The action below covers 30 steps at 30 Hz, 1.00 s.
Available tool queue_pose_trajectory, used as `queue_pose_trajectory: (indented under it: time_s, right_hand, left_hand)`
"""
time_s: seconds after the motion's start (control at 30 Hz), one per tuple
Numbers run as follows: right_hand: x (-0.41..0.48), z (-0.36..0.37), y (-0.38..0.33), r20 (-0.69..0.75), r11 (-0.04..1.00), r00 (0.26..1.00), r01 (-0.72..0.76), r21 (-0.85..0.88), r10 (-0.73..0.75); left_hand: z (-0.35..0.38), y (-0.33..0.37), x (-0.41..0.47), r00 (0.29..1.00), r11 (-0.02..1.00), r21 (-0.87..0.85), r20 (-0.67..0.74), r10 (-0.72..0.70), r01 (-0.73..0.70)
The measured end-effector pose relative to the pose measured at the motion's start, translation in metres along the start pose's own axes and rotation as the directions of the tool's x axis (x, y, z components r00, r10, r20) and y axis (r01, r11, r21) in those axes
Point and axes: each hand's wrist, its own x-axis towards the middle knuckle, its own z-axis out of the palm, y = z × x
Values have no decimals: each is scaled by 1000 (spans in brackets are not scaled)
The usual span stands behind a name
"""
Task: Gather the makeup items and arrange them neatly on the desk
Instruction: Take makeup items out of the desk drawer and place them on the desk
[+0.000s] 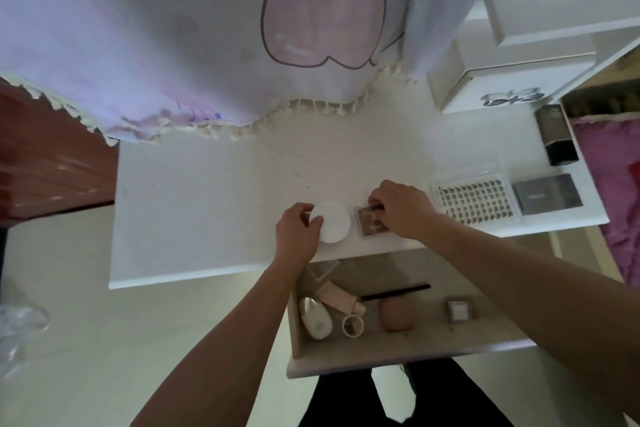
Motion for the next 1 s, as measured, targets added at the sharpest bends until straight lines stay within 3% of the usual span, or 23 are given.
queue_pose_trajectory:
  time_s: [0.37, 0.53, 0.67, 0.83, 0.93, 1.0]
  right_hand:
    - [-4, -1, -1, -37, 999, 999, 21, -29, -22]
    - [-37, -6, 16, -237, 995, 970, 75, 69, -57]
    - [-80, 12, 53, -343, 987, 935, 132, 92, -93]
    - [-132, 64, 111, -253, 984, 966, 94, 151, -54]
    - [-147, 97, 147, 13, 994, 998, -66, 91, 65]
    - [-147, 116, 167, 182, 996, 979, -93, 5, 91]
  left_hand:
    - [2, 0, -1, 999, 993, 114, -41, 17, -12]
    - [3, -4, -36, 986, 991, 120, -150, 73, -55]
    - [29, -6, -83, 995, 994, 100, -77, 57, -49]
    - [103, -23, -121, 984, 972, 229, 149, -95, 59]
    - [142, -33, -130, 949, 943, 317, 251, -188, 103]
    - [165, -35, -129, 932, 922, 379, 298, -205, 82]
